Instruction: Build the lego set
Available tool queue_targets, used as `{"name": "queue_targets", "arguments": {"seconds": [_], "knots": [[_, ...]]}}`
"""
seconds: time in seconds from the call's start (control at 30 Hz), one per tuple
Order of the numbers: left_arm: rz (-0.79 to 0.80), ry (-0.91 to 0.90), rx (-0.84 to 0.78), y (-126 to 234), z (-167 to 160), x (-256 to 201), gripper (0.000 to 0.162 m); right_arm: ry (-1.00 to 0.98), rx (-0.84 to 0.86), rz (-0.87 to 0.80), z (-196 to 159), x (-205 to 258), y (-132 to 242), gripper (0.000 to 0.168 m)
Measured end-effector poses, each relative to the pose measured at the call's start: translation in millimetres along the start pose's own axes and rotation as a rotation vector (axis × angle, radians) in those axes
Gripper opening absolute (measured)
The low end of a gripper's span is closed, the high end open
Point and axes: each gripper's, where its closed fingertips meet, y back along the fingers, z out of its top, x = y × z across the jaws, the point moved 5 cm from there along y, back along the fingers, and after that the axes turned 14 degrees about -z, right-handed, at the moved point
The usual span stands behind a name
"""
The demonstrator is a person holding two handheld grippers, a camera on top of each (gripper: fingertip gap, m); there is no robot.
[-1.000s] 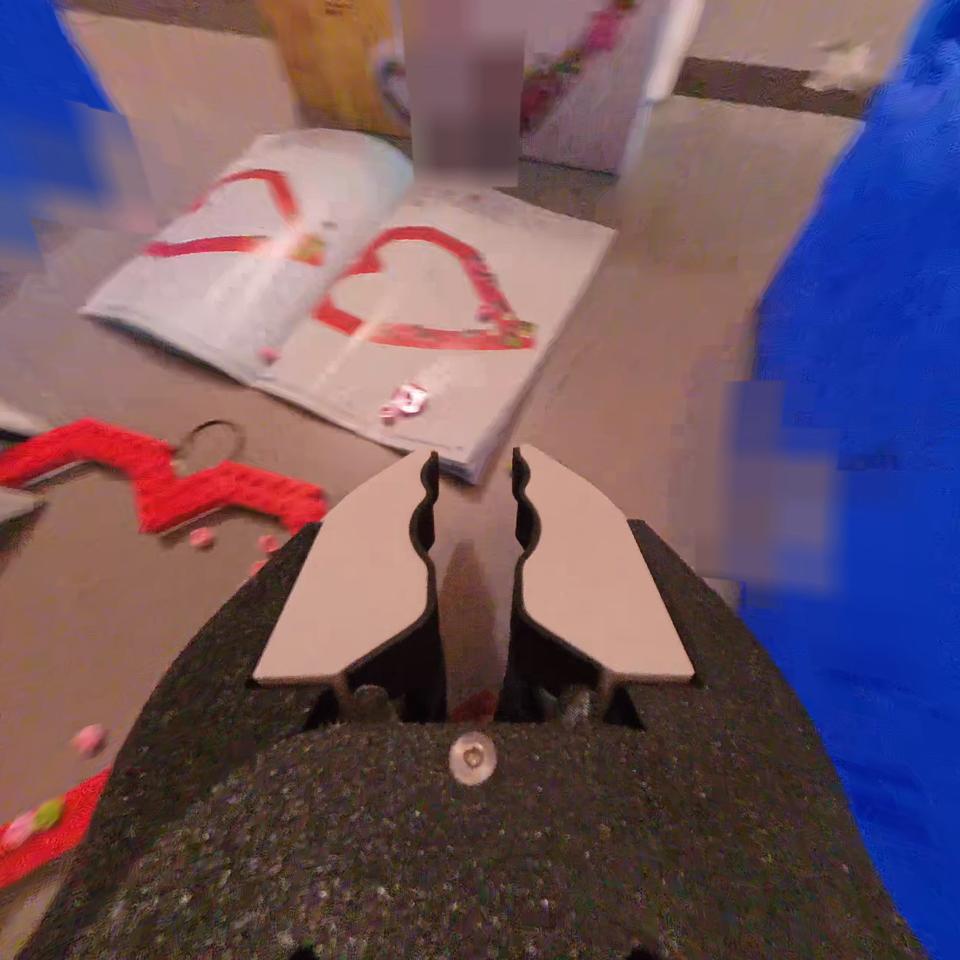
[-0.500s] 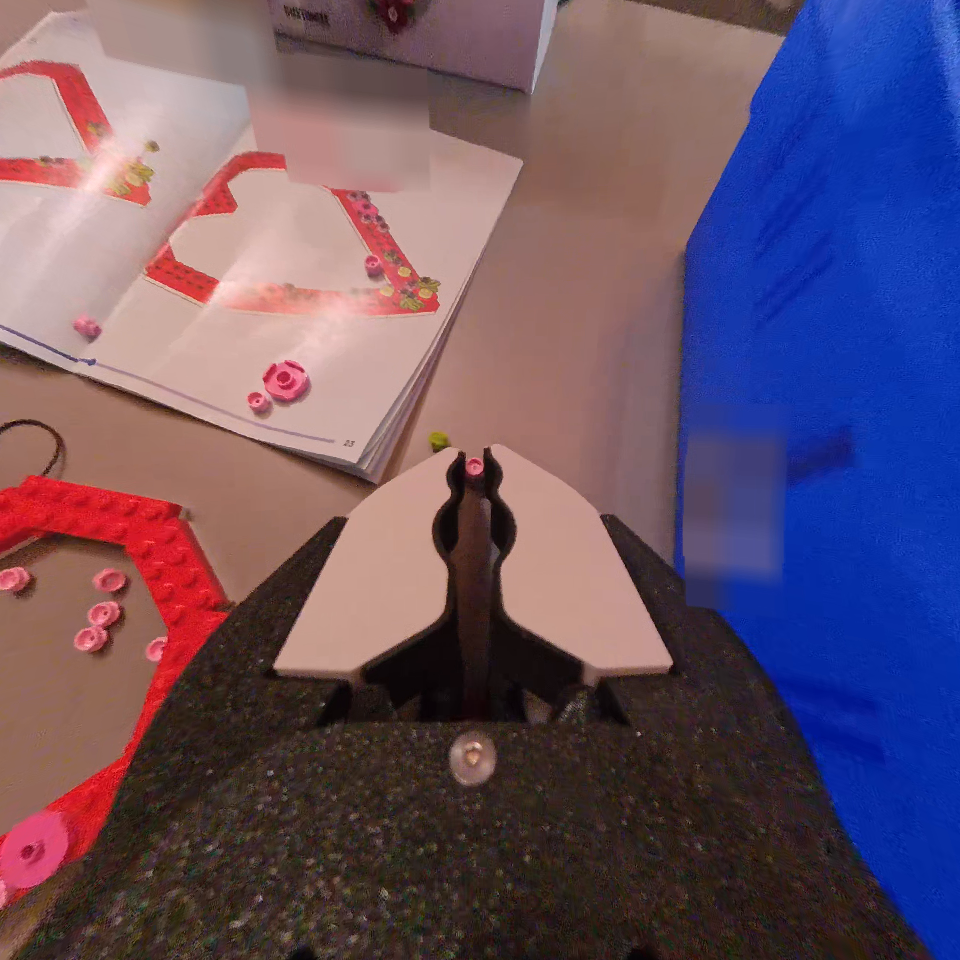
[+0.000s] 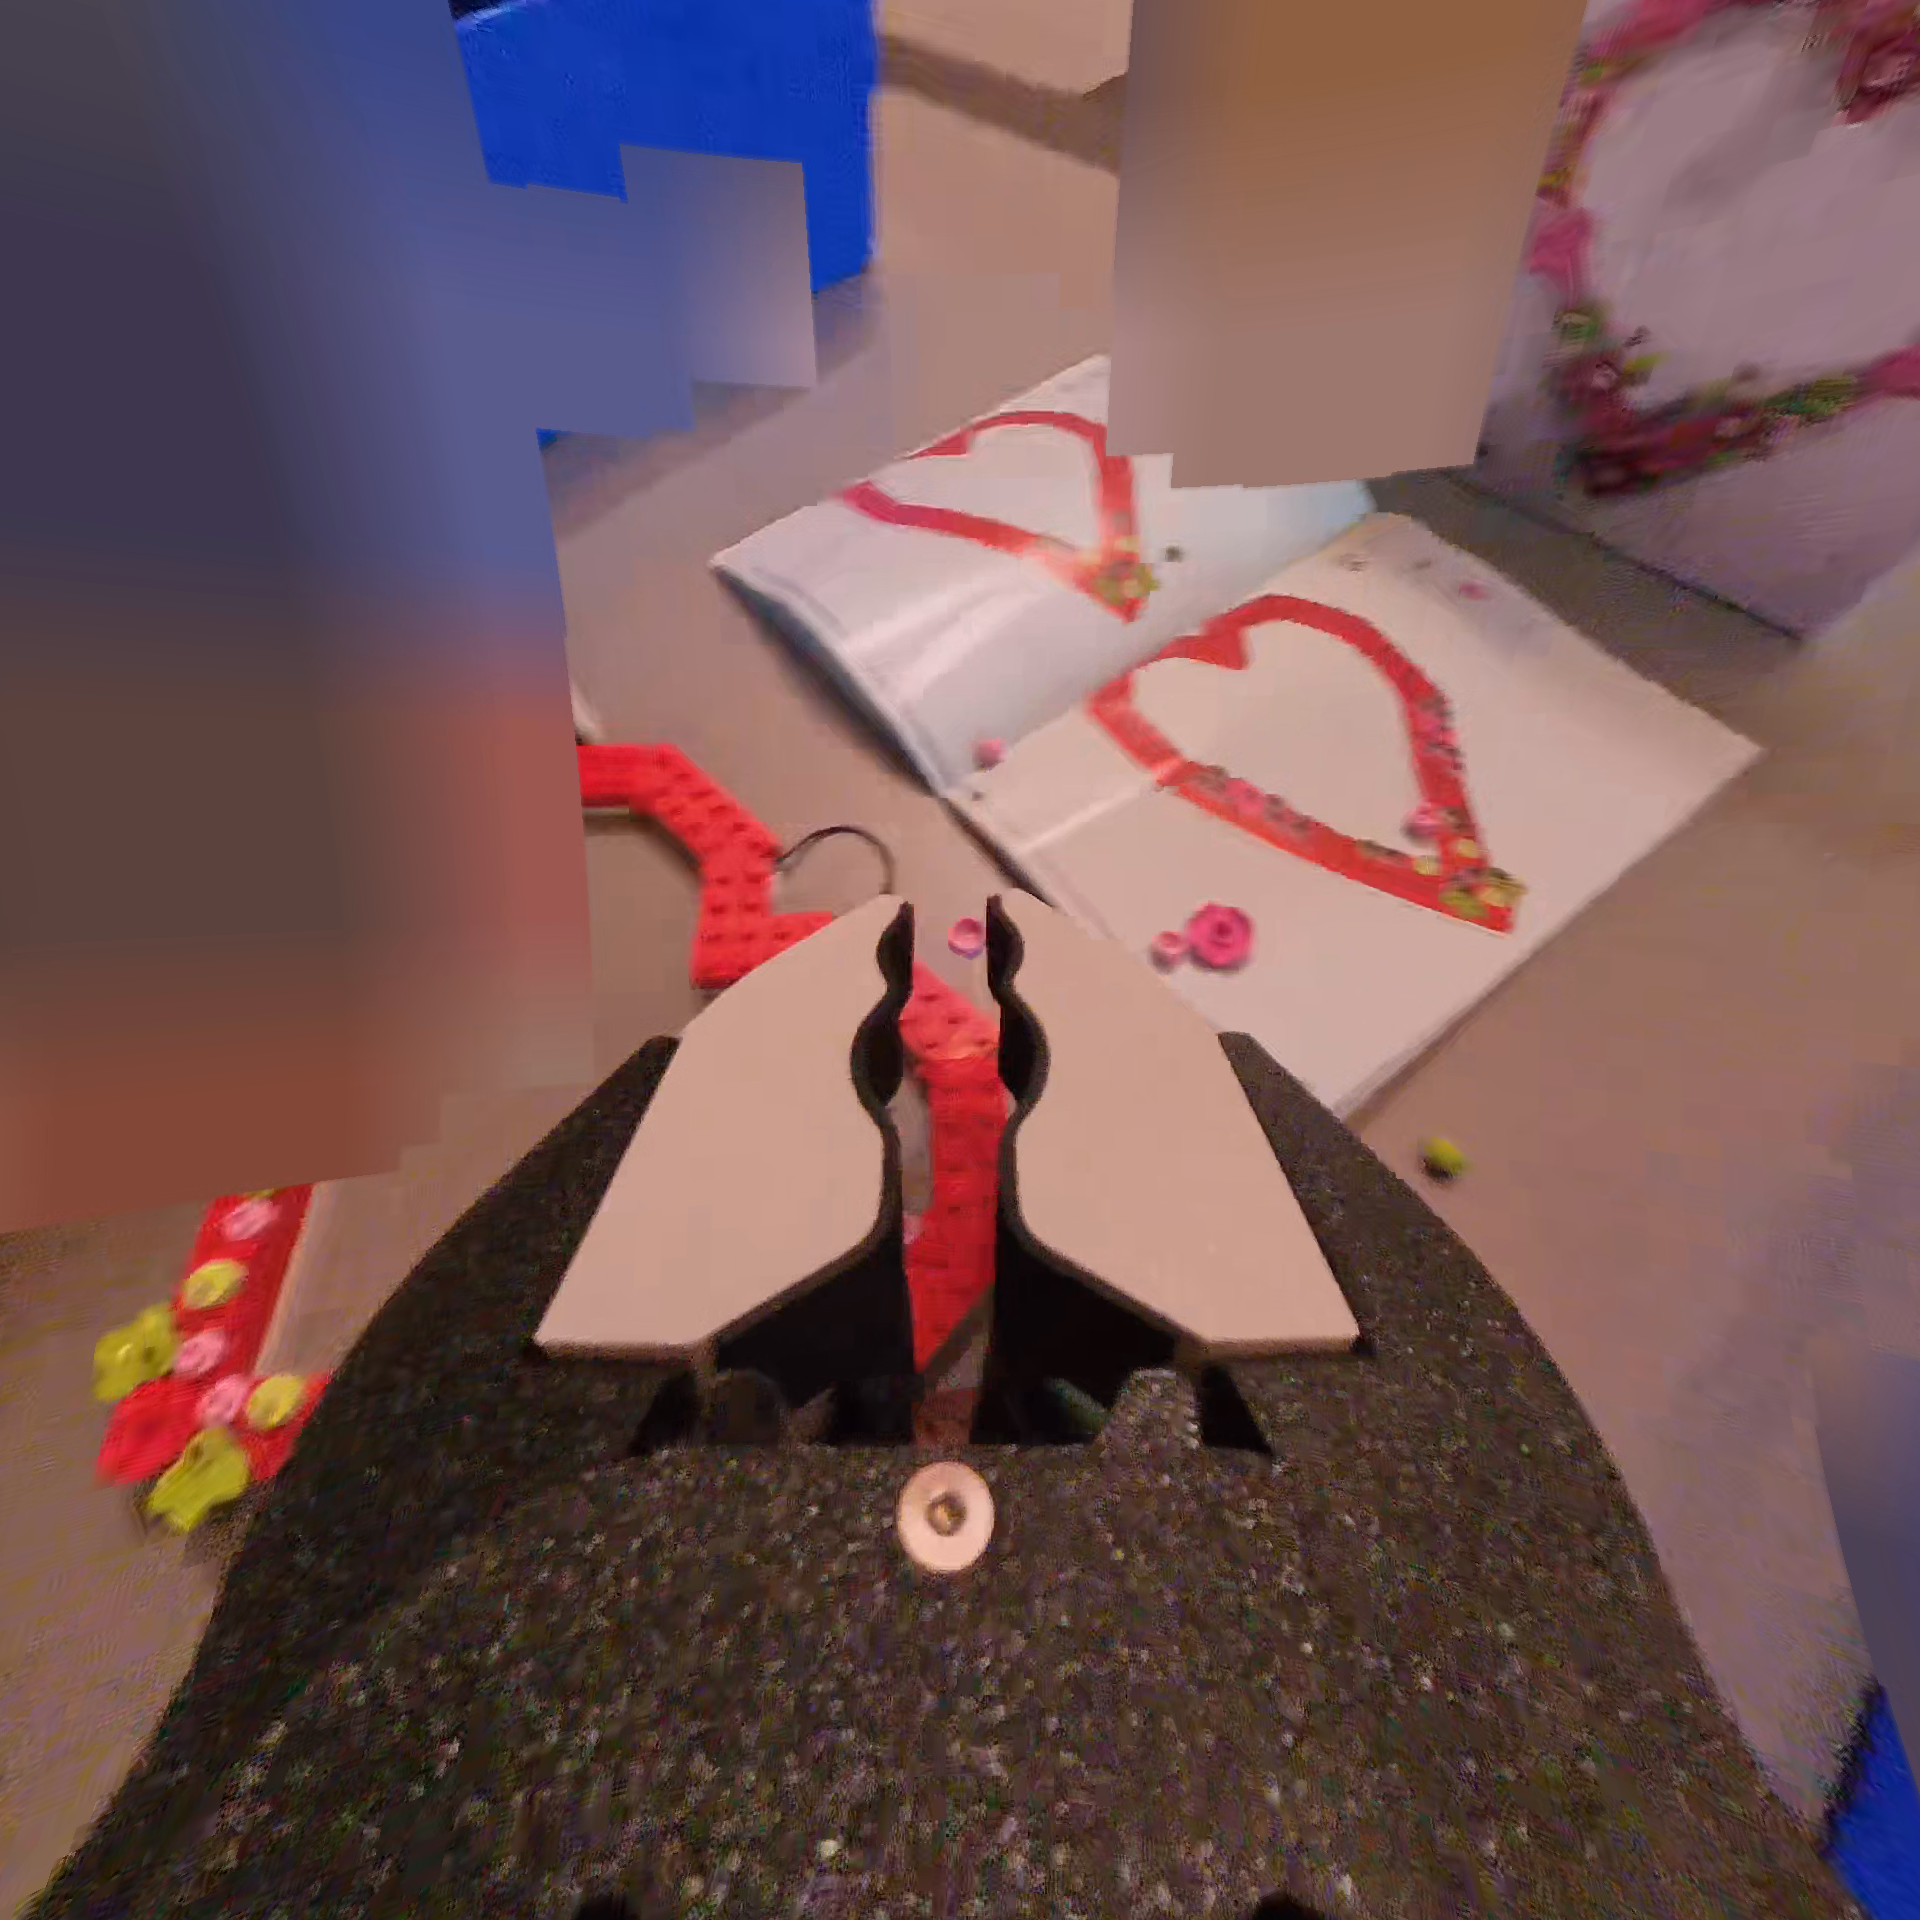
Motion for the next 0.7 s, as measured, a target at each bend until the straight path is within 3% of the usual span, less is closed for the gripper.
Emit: {"name": "queue_targets", "arguments": {"seconds": [0.07, 0.2, 0.3, 0.4, 0.47, 0.5, 0.6, 0.7], "knots": [[0.0, 0.0, 0.0, 0, 0, 0, 0.027, -0.029, 0.028, 0.01, 1, -8, -7, 0.015], [-0.002, 0.002, 0.0, 0, 0, 0, 0.027, 0.066, 0.013, 0.271, 5, 30, 0, 0.016], [-0.001, 0.001, 0.0, 0, 0, 0, 0.027, 0.143, 0.051, 0.335, -4, 45, 7, 0.031], [0.0, 0.0, 0.0, 0, 0, 0, 0.027, 0.135, 0.06, 0.21, -13, 27, 7, 0.029], [0.001, -0.002, 0.0, 0, 0, 0, 0.027, -0.011, 0.087, -0.046, -14, -12, 2, 0.011], [0.001, -0.003, 0.001, 0, 0, 0, 0.027, -0.096, 0.128, -0.14, -17, -29, 0, 0.01], [0.0, -0.002, 0.0, 0, 0, 0, 0.027, -0.178, 0.13, -0.125, -17, -37, -6, 0.015], [0.0, -0.001, 0.0, 0, 0, 0, 0.027, -0.038, 0.132, -0.177, -11, -35, -20, 0.017]]}}
